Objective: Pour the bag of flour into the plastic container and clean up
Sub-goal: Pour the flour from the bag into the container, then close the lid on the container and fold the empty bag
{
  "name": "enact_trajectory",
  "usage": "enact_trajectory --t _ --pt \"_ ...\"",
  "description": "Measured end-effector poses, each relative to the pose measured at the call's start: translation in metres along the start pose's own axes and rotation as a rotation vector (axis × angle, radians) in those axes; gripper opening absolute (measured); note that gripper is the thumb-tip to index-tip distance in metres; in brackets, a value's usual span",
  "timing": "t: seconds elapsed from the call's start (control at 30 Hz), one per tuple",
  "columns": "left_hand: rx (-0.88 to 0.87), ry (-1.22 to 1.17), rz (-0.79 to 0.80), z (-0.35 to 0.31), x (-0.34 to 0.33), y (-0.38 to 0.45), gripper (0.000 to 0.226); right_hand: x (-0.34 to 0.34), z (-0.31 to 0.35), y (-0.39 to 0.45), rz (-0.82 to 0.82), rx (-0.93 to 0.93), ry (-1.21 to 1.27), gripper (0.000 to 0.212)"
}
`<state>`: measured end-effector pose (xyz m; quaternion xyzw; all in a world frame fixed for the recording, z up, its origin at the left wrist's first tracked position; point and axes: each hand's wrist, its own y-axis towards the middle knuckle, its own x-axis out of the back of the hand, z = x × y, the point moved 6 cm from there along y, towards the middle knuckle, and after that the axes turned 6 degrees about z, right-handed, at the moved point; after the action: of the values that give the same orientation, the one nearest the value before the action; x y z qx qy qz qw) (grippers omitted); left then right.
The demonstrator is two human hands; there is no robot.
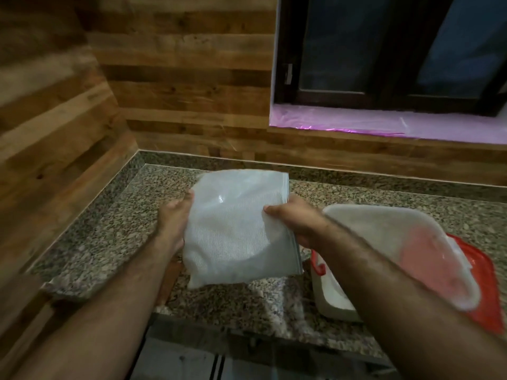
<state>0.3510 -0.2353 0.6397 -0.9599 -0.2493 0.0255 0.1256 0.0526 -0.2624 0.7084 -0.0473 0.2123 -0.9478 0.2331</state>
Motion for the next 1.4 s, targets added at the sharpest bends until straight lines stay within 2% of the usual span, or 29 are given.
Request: enact_trajectory --t 0.17,0.3,0.37,0.43,0.5,0.57,0.63,0.73,0.8,0.9,1.0,1.1,1.23,1.4 --pt "0.004 0.276 0.115 0.044 0.006 0.028 0.066 -0.01 -0.067 0.036 -0.293 -0.082 -0.119 0.04" --pt "-0.049 0.505 0.223 0.067 -0.006 0.04 0.077 -0.006 -0.113 0.046 -0.394 -0.118 -0.061 0.052" --pt "-0.042 0.573 0.29 0.083 -0.011 0.048 0.101 -0.003 -0.134 0.05 -0.426 -0.132 -0.031 0.061" --pt "-0.024 0.653 0.332 0.103 -0.013 0.054 0.128 0.001 -0.159 0.058 -0.455 -0.127 -0.045 0.081" --pt "0.015 0.754 0.335 0.124 -0.012 0.055 0.136 0.004 -0.179 0.065 -0.469 -0.118 -0.095 0.097" --pt "0.014 0.878 0.32 0.136 -0.011 0.049 0.129 -0.002 -0.179 0.062 -0.468 -0.129 -0.185 0.105" --pt "-0.053 1.049 0.307 0.145 -0.009 0.042 0.118 -0.006 -0.18 0.062 -0.478 -0.138 -0.325 0.102" --pt "-0.263 1.332 0.304 0.149 -0.015 0.026 0.098 -0.02 -0.183 0.068 -0.465 -0.168 -0.758 0.1" --pt "-0.411 1.469 0.394 0.15 -0.029 0.013 0.086 -0.039 -0.187 0.073 -0.407 -0.136 -1.068 0.09" --pt "-0.479 1.55 0.593 0.16 -0.044 0.0 0.09 -0.071 -0.196 0.083 -0.193 -0.025 -1.266 0.083" --pt "-0.421 1.573 0.653 0.176 -0.042 0.002 0.102 -0.085 -0.22 0.095 -0.044 -0.044 -1.339 0.087" --pt "-0.365 1.564 0.66 0.191 -0.039 0.008 0.107 -0.084 -0.241 0.097 -0.042 -0.102 -1.368 0.099" --pt "-0.388 1.582 0.662 0.207 -0.035 0.015 0.103 -0.08 -0.255 0.094 -0.073 -0.056 -1.38 0.104" --pt "-0.314 1.616 0.699 0.207 -0.034 0.014 0.092 -0.072 -0.25 0.089 0.04 -0.121 -1.432 0.107"
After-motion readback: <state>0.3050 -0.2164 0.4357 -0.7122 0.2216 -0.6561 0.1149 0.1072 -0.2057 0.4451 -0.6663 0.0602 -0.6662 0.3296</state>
